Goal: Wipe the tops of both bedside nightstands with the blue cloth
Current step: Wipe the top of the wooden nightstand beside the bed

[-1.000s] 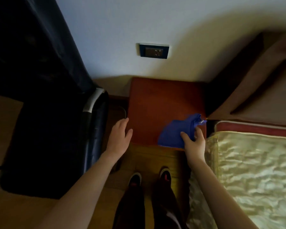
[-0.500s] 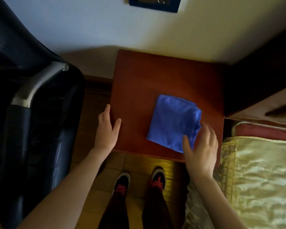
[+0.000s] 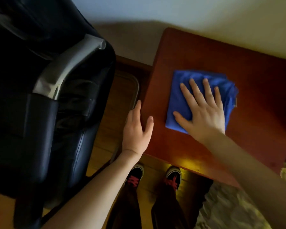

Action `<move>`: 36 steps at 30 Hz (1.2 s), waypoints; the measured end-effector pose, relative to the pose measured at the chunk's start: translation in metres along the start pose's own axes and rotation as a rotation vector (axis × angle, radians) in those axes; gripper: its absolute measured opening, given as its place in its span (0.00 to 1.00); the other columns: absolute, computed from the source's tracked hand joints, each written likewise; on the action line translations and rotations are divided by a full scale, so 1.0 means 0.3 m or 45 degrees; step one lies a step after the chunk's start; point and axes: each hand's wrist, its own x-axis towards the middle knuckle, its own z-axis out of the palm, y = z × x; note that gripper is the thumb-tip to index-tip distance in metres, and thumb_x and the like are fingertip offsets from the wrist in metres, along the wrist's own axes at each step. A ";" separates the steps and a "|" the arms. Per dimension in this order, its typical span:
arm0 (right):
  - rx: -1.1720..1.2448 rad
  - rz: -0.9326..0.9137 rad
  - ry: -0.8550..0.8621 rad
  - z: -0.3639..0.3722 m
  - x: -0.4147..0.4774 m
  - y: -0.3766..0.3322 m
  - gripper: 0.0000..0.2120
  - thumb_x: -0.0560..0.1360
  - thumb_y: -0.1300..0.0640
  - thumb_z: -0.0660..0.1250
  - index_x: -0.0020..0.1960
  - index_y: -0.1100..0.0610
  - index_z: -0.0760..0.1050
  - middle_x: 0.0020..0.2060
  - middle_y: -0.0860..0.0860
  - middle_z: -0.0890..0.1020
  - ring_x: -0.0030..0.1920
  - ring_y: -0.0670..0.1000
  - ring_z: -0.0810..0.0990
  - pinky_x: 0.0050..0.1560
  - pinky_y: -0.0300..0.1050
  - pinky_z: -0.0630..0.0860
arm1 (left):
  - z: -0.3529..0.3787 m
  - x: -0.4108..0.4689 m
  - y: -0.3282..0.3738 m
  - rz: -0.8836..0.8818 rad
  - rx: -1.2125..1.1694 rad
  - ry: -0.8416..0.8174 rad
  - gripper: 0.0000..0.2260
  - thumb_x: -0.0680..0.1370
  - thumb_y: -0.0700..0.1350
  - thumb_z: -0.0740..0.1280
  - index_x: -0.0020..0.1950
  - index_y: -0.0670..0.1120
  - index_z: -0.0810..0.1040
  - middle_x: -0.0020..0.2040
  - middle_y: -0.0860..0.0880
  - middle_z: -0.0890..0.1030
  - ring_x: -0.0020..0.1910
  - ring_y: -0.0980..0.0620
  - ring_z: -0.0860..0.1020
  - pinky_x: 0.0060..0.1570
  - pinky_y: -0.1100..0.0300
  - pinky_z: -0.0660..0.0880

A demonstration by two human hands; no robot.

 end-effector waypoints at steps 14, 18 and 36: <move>0.020 -0.076 0.142 -0.065 0.324 0.049 0.35 0.74 0.32 0.51 0.78 0.45 0.54 0.78 0.47 0.59 0.79 0.55 0.52 0.77 0.59 0.47 | -0.002 0.003 0.017 0.040 0.092 0.011 0.27 0.79 0.52 0.60 0.77 0.45 0.61 0.72 0.45 0.70 0.68 0.49 0.71 0.59 0.69 0.64; 0.015 0.097 0.188 -0.053 0.119 0.310 0.34 0.74 0.33 0.54 0.78 0.44 0.55 0.77 0.48 0.61 0.78 0.55 0.55 0.77 0.57 0.51 | 0.009 0.000 0.014 0.029 0.103 0.020 0.27 0.80 0.49 0.62 0.78 0.46 0.59 0.74 0.46 0.67 0.69 0.58 0.65 0.57 0.81 0.57; 0.112 0.615 0.099 0.105 -0.626 0.237 0.36 0.72 0.38 0.59 0.76 0.50 0.60 0.76 0.53 0.62 0.77 0.59 0.55 0.74 0.63 0.55 | 0.008 -0.004 0.012 -0.015 0.106 -0.059 0.27 0.81 0.51 0.58 0.79 0.49 0.55 0.73 0.44 0.67 0.70 0.43 0.69 0.59 0.56 0.67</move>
